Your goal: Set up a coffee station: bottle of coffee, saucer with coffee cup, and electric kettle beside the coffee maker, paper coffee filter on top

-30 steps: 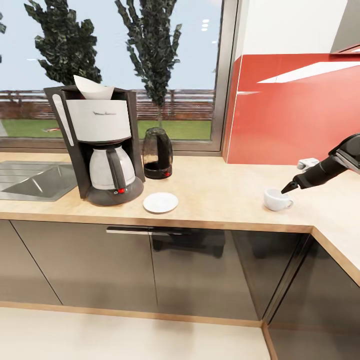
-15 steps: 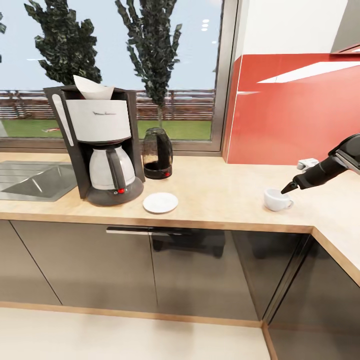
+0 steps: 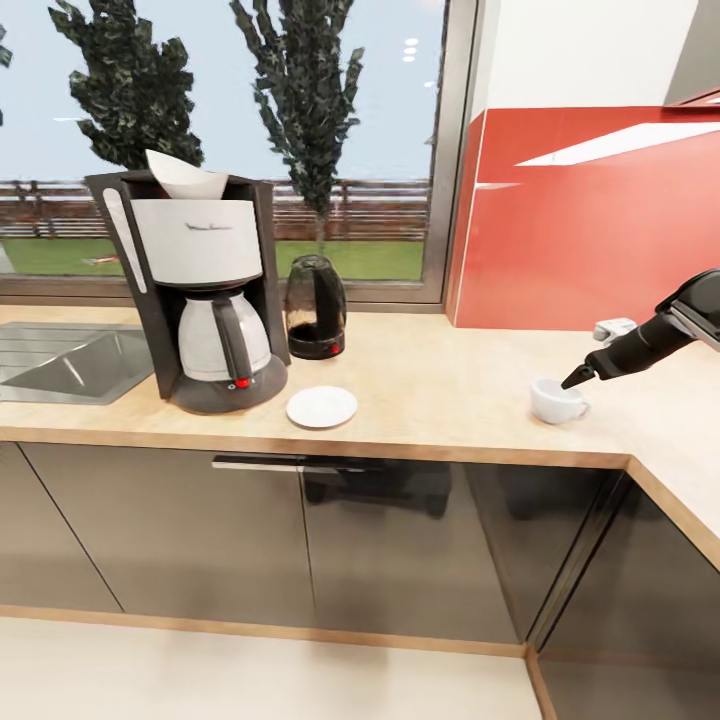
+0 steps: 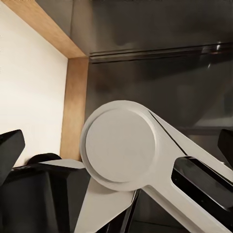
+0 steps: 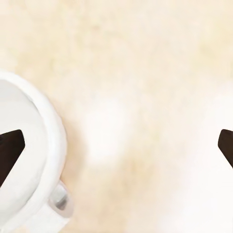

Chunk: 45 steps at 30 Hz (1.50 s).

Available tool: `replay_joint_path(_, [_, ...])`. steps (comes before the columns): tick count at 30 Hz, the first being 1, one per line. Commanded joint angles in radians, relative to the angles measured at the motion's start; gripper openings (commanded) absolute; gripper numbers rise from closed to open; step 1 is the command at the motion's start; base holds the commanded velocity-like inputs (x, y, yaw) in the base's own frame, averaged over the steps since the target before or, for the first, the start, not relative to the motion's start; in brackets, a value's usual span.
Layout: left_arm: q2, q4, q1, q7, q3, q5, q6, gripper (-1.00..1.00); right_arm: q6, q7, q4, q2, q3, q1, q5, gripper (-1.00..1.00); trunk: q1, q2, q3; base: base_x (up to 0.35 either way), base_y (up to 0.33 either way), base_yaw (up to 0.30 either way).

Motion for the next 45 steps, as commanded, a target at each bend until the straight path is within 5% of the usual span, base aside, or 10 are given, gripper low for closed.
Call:
replay_joint_path(1, [0.0,0.0,-0.001,-0.004,-0.004,0.003,0.011,1.0,0.003,0.003,-0.002,-0.001,0.005,-0.002,-0.002,1.0,0.0,-0.001,-0.001,0.001,0.076,0.0])
replay_joint_path(45, [0.0,0.0,-0.001,-0.004,-0.004,0.002,0.011,1.0,0.003,0.032,-0.003,0.005,0.007,0.009,-0.005,1.0,0.0,-0.001,-0.013,0.0,0.005,0.0])
